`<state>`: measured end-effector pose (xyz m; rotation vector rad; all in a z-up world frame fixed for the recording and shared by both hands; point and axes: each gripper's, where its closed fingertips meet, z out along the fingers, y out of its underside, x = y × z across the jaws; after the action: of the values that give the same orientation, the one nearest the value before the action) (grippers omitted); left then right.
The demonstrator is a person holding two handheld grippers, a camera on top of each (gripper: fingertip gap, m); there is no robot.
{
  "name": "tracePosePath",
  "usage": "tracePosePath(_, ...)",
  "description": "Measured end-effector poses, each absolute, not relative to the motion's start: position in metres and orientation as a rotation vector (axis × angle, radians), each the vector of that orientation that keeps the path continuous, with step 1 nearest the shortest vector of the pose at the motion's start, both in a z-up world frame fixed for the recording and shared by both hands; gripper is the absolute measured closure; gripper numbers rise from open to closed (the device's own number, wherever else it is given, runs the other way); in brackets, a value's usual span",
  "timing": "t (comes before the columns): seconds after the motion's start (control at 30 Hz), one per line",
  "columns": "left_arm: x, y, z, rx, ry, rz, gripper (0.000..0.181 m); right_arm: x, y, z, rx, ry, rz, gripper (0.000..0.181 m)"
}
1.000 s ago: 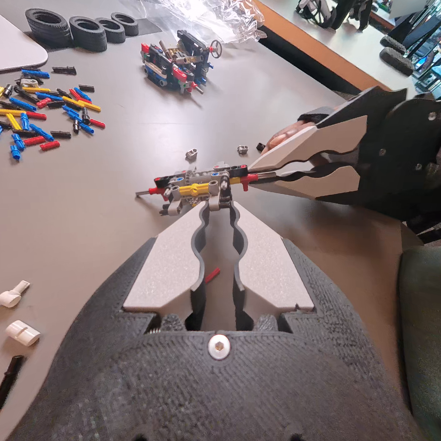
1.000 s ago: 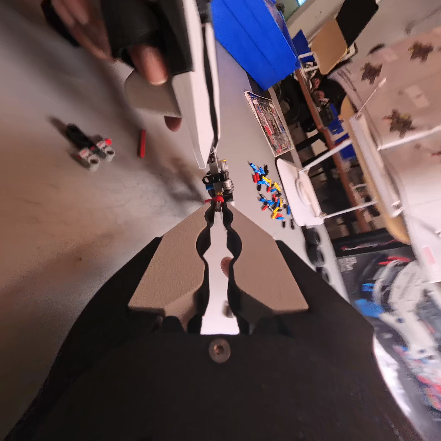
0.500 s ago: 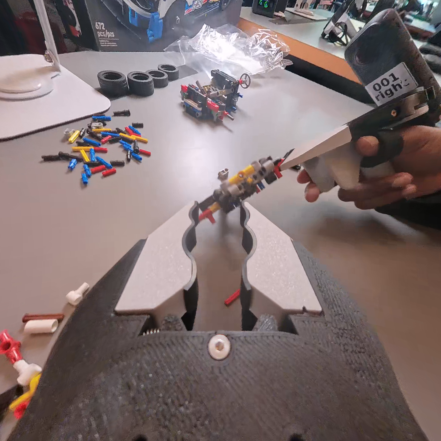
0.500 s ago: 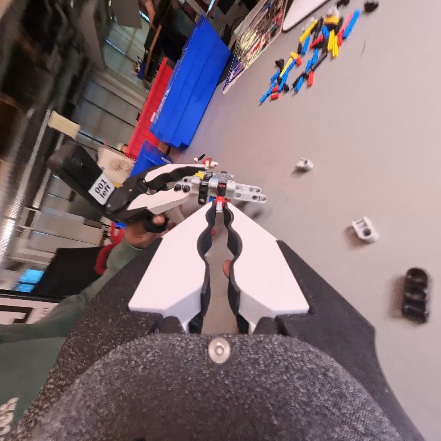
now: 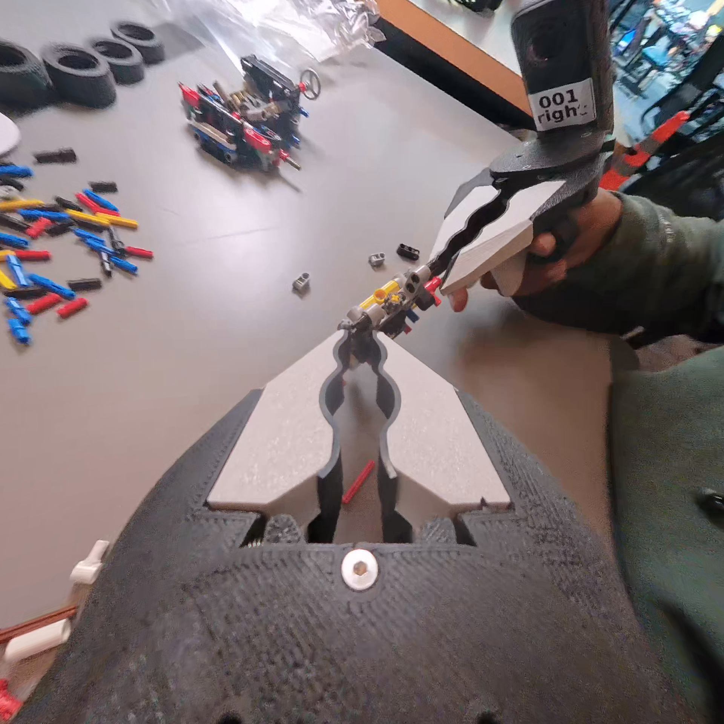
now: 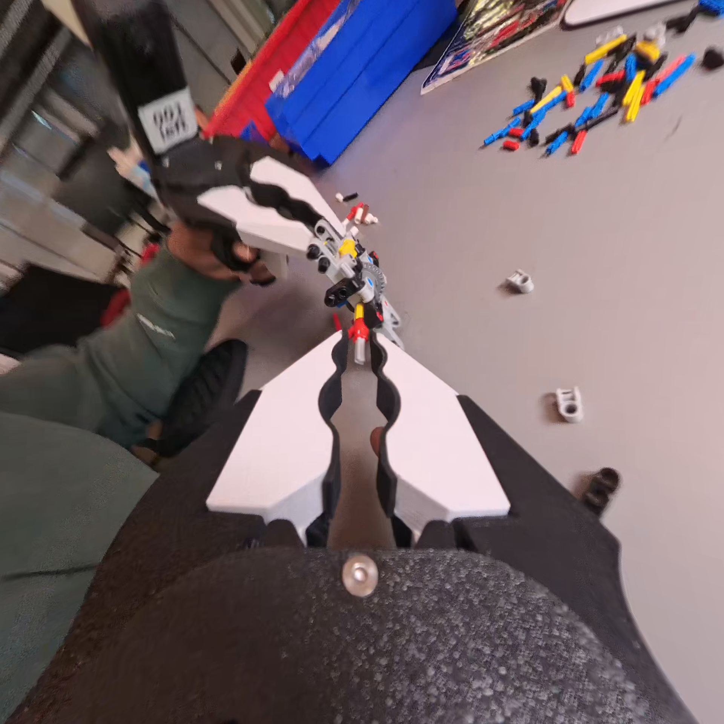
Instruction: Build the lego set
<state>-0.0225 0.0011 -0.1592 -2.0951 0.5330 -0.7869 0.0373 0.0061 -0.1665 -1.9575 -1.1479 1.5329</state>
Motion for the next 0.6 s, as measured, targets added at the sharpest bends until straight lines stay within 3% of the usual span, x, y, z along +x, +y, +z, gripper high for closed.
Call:
tracePosePath(0.03,-0.02,0.0,-0.161,-2.12,0.544,-0.836,0.174,0.04,0.006,-0.167,-1.912,-1.217,1.467,0.172)
tracePosePath(0.27,-0.011,0.018,-0.177,-2.253,0.434,-1.15,0.181,0.052,0.027,-0.174,-1.728,-1.413,1.116,0.164)
tracePosePath(0.6,-0.008,0.004,-0.2,-2.35,0.529,-1.084,0.18,0.057,0.034,-0.193,-1.71,-1.512,0.856,0.157)
